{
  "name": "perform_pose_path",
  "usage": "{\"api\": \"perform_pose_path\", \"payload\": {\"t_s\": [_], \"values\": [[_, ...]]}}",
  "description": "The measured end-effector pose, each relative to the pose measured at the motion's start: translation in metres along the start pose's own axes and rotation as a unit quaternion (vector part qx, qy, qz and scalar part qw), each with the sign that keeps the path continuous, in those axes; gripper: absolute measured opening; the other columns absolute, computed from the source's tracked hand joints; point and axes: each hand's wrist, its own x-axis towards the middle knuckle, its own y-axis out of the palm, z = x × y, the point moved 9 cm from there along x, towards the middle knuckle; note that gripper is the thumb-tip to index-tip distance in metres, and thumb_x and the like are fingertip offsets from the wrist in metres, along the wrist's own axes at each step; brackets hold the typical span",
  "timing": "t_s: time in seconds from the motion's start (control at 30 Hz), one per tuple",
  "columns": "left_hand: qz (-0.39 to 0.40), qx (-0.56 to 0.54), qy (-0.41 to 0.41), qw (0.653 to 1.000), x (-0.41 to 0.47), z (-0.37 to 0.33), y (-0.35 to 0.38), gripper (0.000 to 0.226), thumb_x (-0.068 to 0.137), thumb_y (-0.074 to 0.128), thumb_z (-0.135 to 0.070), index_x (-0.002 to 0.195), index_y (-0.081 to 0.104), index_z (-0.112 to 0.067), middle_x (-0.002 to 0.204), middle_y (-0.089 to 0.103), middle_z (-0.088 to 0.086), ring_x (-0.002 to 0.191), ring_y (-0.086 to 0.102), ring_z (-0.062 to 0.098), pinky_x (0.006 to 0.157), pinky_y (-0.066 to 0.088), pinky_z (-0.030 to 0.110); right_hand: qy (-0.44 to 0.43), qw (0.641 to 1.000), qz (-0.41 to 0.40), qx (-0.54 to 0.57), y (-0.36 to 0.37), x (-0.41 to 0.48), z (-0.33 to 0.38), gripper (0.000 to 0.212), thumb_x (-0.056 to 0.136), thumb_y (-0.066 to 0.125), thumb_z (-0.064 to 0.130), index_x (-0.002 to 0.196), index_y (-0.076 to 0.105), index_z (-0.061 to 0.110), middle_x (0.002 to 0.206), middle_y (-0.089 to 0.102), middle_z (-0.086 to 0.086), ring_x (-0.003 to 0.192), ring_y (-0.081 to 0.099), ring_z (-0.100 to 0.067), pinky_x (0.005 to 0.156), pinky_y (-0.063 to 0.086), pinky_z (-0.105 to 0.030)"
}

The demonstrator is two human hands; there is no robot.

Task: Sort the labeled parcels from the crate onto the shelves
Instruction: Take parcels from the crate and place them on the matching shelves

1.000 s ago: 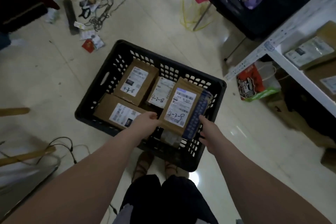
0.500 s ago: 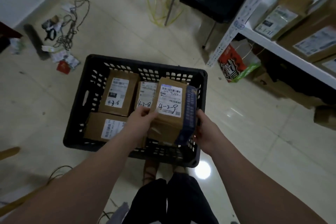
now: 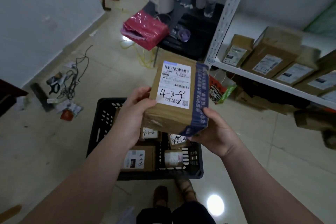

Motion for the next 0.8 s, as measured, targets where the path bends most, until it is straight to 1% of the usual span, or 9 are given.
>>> {"api": "perform_pose_path", "payload": {"t_s": [0.07, 0.17, 0.3, 0.37, 0.43, 0.57, 0.67, 0.73, 0.8], "values": [[0.041, 0.016, 0.025, 0.999, -0.008, -0.024, 0.015, 0.035, 0.082, 0.057, -0.002, 0.112, 0.063, -0.02, 0.112, 0.067, 0.004, 0.094, 0.064, 0.019, 0.074, 0.05, 0.033, -0.047, 0.999, 0.009, -0.012, 0.01, -0.019, 0.023, 0.109, 0.037, 0.094, 0.044, 0.134, 0.047, 0.024, 0.117, 0.069, -0.003, 0.095, 0.07, -0.021, 0.073, 0.056, -0.042], [0.106, 0.056, 0.066, 0.991, -0.02, -0.052, 0.041, 0.037, 0.074, 0.06, -0.011, 0.108, 0.065, -0.026, 0.113, 0.067, -0.001, 0.106, 0.063, 0.022, 0.085, 0.049, 0.041, -0.115, 0.993, 0.002, -0.011, 0.011, -0.047, 0.056, 0.112, 0.037, 0.095, 0.038, 0.136, 0.045, 0.023, 0.12, 0.065, -0.007, 0.095, 0.068, -0.025, 0.071, 0.056, -0.045], [0.202, 0.077, 0.079, 0.973, -0.036, -0.069, 0.08, 0.042, 0.074, 0.058, -0.018, 0.115, 0.063, -0.028, 0.12, 0.066, -0.002, 0.117, 0.058, 0.023, 0.102, 0.039, 0.051, -0.192, 0.981, -0.024, -0.027, -0.003, -0.092, 0.092, 0.123, 0.038, 0.093, 0.038, 0.146, 0.035, 0.024, 0.131, 0.058, -0.01, 0.106, 0.058, -0.03, 0.086, 0.045, -0.052], [0.248, 0.07, 0.067, 0.964, -0.043, -0.073, 0.104, 0.045, 0.075, 0.059, -0.02, 0.119, 0.061, -0.027, 0.118, 0.066, -0.002, 0.114, 0.057, 0.02, 0.098, 0.04, 0.046, -0.229, 0.972, -0.035, -0.036, -0.008, -0.116, 0.108, 0.122, 0.038, 0.092, 0.039, 0.146, 0.036, 0.024, 0.131, 0.058, -0.01, 0.107, 0.057, -0.03, 0.085, 0.046, -0.051], [0.289, 0.054, 0.048, 0.955, -0.054, -0.075, 0.13, 0.051, 0.073, 0.062, -0.021, 0.123, 0.056, -0.025, 0.111, 0.067, -0.003, 0.103, 0.057, 0.016, 0.085, 0.042, 0.037, -0.255, 0.965, -0.048, -0.035, -0.016, -0.137, 0.119, 0.122, 0.039, 0.091, 0.038, 0.146, 0.036, 0.023, 0.133, 0.056, -0.013, 0.108, 0.056, -0.031, 0.083, 0.048, -0.049], [0.336, 0.065, 0.023, 0.939, -0.068, -0.07, 0.173, 0.061, 0.066, 0.071, -0.034, 0.125, 0.056, -0.025, 0.113, 0.067, 0.0, 0.094, 0.058, 0.014, 0.081, 0.043, 0.034, -0.283, 0.958, -0.044, -0.032, -0.033, -0.173, 0.132, 0.118, 0.043, 0.091, 0.036, 0.146, 0.036, 0.022, 0.142, 0.049, -0.018, 0.112, 0.054, -0.032, 0.083, 0.047, -0.049], [0.355, 0.071, 0.003, 0.932, -0.078, -0.064, 0.204, 0.075, 0.055, 0.078, -0.042, 0.125, 0.056, -0.027, 0.117, 0.068, 0.002, 0.102, 0.06, 0.019, 0.095, 0.042, 0.043, -0.302, 0.952, -0.042, -0.023, -0.053, -0.199, 0.139, 0.116, 0.044, 0.091, 0.034, 0.146, 0.036, 0.022, 0.14, 0.052, -0.017, 0.113, 0.056, -0.032, 0.086, 0.047, -0.05], [0.366, 0.069, -0.003, 0.928, -0.085, -0.059, 0.23, 0.078, 0.053, 0.078, -0.041, 0.125, 0.053, -0.028, 0.12, 0.068, 0.003, 0.109, 0.061, 0.023, 0.101, 0.041, 0.048, -0.306, 0.951, -0.042, -0.022, -0.07, -0.217, 0.146, 0.115, 0.045, 0.091, 0.032, 0.145, 0.037, 0.021, 0.136, 0.056, -0.014, 0.112, 0.059, -0.03, 0.085, 0.051, -0.047], [0.375, 0.08, 0.003, 0.924, -0.093, -0.052, 0.26, 0.079, 0.051, 0.078, -0.04, 0.124, 0.049, -0.032, 0.116, 0.07, 0.001, 0.114, 0.06, 0.025, 0.104, 0.039, 0.052, -0.307, 0.95, -0.047, -0.033, -0.091, -0.236, 0.153, 0.113, 0.047, 0.092, 0.032, 0.145, 0.038, 0.021, 0.134, 0.057, -0.013, 0.112, 0.06, -0.029, 0.083, 0.054, -0.043]]}}
